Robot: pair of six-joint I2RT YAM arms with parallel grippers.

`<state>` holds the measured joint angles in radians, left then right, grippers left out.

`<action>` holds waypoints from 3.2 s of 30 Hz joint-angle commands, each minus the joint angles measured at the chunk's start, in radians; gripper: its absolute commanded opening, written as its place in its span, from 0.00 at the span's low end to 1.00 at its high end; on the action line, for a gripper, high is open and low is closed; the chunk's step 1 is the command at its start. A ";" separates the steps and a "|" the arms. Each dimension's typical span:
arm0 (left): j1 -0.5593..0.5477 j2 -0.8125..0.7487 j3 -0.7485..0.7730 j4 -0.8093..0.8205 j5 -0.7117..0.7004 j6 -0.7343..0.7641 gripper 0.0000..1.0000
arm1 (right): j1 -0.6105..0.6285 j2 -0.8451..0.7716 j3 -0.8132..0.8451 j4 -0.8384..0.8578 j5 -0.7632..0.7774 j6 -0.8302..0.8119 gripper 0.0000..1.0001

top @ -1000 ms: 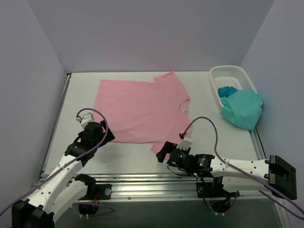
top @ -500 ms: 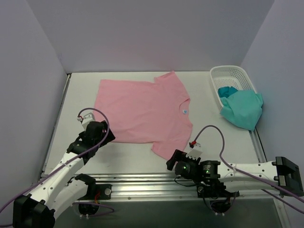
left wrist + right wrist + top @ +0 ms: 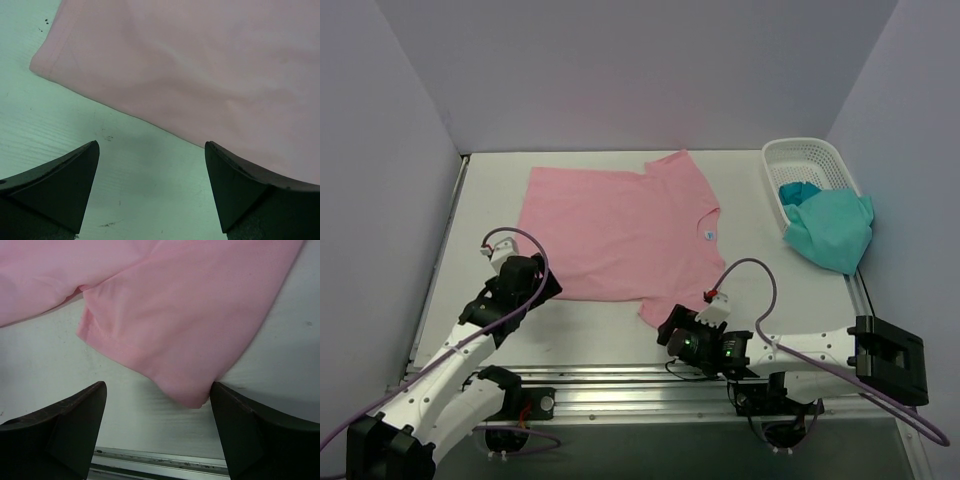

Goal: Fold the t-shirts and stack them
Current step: Flatten the tshirt out, then fold the tshirt

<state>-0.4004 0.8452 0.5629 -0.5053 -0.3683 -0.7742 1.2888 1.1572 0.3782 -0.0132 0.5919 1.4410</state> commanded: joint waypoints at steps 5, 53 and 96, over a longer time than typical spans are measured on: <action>-0.002 -0.055 0.022 -0.033 -0.026 -0.022 0.95 | -0.003 0.046 -0.025 -0.005 -0.044 -0.010 0.54; 0.147 0.261 -0.004 0.055 -0.199 -0.421 0.62 | -0.345 -0.200 0.027 -0.021 -0.038 -0.444 0.00; 0.137 0.453 -0.052 0.274 -0.138 -0.356 0.02 | -0.427 -0.175 0.041 -0.054 -0.092 -0.459 0.00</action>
<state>-0.2596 1.2831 0.5056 -0.2535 -0.5331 -1.1587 0.8700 0.9955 0.3801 -0.0273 0.4816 0.9779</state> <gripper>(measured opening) 0.034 0.002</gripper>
